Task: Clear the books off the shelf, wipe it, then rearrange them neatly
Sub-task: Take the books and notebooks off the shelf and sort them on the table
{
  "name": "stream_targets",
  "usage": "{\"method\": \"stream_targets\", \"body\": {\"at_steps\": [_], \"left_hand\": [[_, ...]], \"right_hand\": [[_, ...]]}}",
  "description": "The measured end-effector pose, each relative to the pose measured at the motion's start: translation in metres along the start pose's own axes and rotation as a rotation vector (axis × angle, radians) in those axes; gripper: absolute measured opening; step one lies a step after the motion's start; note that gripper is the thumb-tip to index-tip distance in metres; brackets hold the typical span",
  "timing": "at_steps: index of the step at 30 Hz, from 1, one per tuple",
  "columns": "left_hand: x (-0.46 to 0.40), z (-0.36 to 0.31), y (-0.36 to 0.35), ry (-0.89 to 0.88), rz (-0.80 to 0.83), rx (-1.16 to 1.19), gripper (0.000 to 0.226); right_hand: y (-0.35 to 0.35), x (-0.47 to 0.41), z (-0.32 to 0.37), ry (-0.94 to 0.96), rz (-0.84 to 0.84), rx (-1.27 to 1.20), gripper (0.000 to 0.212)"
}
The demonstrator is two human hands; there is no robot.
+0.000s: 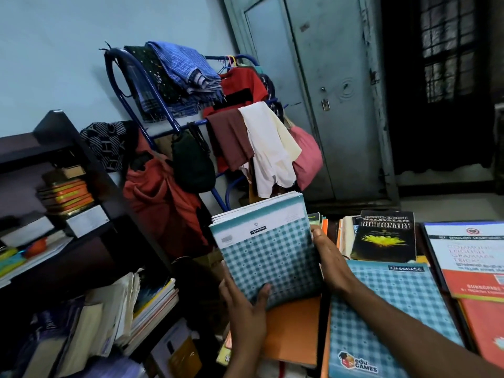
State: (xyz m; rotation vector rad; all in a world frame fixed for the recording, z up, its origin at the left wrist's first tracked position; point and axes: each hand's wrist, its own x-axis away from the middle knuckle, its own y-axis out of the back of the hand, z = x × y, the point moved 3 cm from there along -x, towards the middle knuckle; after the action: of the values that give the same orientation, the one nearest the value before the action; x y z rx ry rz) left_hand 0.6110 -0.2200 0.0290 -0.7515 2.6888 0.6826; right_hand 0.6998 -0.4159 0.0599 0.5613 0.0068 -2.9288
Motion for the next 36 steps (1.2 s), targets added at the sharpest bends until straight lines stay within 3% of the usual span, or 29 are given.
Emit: {"method": "stream_targets", "body": {"at_steps": [5, 11, 19, 24, 29, 33, 36], "left_hand": [[0.0, 0.003, 0.002, -0.043, -0.093, -0.056, 0.097], [0.003, -0.004, 0.001, -0.09, -0.183, -0.25, 0.092], [0.009, -0.002, 0.004, -0.075, -0.364, -0.324, 0.084], [0.003, -0.002, 0.004, 0.108, -0.16, -0.195, 0.102], [0.0, 0.007, 0.008, 0.225, 0.0, -0.041, 0.113], [-0.006, 0.016, 0.008, 0.265, 0.094, 0.142, 0.116], [-0.009, 0.02, 0.004, 0.272, 0.095, 0.225, 0.118]], "right_hand": [[0.0, -0.002, 0.004, -0.013, 0.016, 0.014, 0.032], [-0.003, -0.005, 0.001, -0.024, 0.06, -0.057, 0.029], [-0.005, -0.003, 0.008, -0.07, 0.036, -0.113, 0.02], [-0.003, -0.005, 0.004, -0.069, 0.048, -0.112, 0.023], [-0.002, -0.008, -0.01, -0.156, 0.091, -0.206, 0.057], [-0.005, -0.013, -0.007, -0.31, 0.137, -0.323, 0.059], [0.001, -0.021, -0.009, -0.317, 0.128, -0.287, 0.047]]}}
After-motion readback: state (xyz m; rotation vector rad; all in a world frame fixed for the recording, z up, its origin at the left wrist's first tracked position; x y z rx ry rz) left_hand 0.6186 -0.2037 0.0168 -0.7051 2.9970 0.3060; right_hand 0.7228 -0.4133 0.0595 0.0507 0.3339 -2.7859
